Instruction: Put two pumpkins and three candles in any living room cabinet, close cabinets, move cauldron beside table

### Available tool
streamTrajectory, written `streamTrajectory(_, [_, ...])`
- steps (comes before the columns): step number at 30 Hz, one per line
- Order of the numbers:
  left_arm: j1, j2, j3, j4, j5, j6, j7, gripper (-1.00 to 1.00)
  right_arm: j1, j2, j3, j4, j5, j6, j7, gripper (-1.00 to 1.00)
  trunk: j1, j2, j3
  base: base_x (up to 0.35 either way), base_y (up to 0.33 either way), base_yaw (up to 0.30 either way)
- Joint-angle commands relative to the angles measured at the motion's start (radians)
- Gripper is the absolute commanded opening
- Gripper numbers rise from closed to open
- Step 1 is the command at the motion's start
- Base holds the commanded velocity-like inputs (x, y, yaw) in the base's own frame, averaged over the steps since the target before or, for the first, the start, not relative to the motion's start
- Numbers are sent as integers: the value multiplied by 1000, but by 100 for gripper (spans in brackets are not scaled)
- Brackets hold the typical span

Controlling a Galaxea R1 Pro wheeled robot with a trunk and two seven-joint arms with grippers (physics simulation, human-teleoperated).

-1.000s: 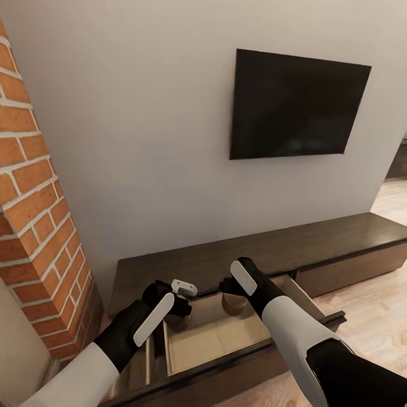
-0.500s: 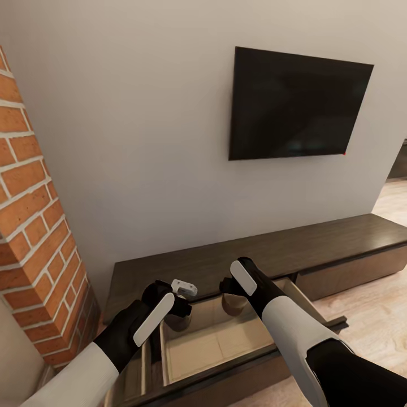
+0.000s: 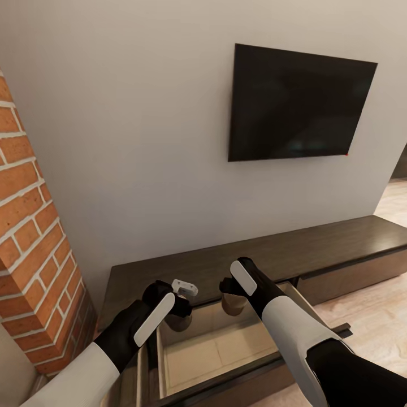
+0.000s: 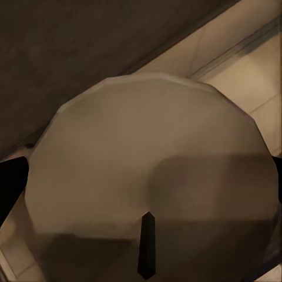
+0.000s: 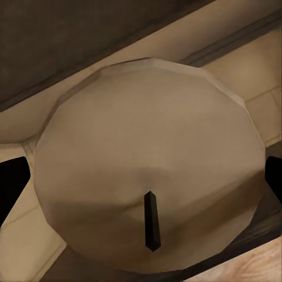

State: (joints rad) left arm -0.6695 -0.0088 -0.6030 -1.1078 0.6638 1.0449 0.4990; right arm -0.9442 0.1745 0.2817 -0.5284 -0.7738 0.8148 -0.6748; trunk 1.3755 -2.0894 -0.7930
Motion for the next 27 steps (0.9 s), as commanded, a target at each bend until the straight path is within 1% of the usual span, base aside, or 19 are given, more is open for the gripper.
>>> streamTrajectory(1, [-1,0,-1,-1,8,2,10,-100,-1,0,2,-1,-10,0,-6,-100,0,0,-1,21,-6,0])
streamTrajectory(9, [-1,-3,-1,-1,8,2,10,-100,-1,0,2,-1,-11,1,-6,-100,0,0,-1,7,-2,0])
streamTrajectory(27, [-1,-3,-1,2,8,2,10,-100,1,0,2,-2,-11,0,-6,-100,69,-126,-57,0,0,0])
